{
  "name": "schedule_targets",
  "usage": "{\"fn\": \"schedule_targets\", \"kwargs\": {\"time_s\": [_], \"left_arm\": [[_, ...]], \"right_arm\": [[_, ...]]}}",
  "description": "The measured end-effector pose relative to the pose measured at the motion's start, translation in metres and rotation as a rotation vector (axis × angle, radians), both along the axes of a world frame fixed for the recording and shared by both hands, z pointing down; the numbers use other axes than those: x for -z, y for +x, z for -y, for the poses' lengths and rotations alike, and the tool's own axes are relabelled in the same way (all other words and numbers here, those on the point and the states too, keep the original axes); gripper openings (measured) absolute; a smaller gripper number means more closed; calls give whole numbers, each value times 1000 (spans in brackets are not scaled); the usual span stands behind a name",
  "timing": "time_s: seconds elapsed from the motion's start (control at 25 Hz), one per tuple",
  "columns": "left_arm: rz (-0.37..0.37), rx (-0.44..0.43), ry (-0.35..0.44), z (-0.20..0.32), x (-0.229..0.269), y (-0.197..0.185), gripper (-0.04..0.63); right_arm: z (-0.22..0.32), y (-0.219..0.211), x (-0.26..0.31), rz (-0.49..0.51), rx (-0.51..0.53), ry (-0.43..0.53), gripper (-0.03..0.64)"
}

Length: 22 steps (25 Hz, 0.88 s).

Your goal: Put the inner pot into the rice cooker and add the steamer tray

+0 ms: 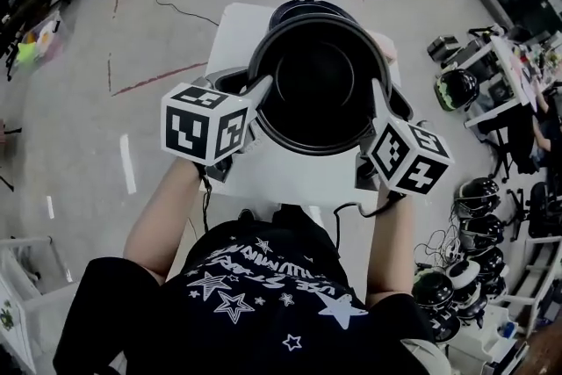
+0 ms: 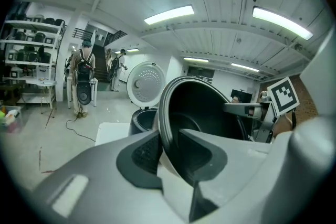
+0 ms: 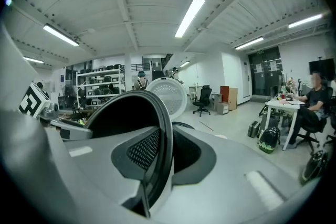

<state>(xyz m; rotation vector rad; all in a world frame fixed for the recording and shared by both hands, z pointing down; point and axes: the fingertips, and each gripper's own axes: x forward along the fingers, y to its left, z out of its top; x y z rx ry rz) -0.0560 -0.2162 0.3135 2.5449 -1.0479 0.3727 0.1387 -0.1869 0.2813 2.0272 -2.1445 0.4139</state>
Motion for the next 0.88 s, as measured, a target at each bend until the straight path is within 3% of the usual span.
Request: {"fn": "schedule_targets", "kwargs": {"time_s": [0.44,0.88], "left_arm": [[-22,109,17,70,35,17,97],[-39,199,-76,140,27,37,90]], "right_arm": [[90,21,26,47,113,32,81],[176,42,22,31,175,-30,81]]}}
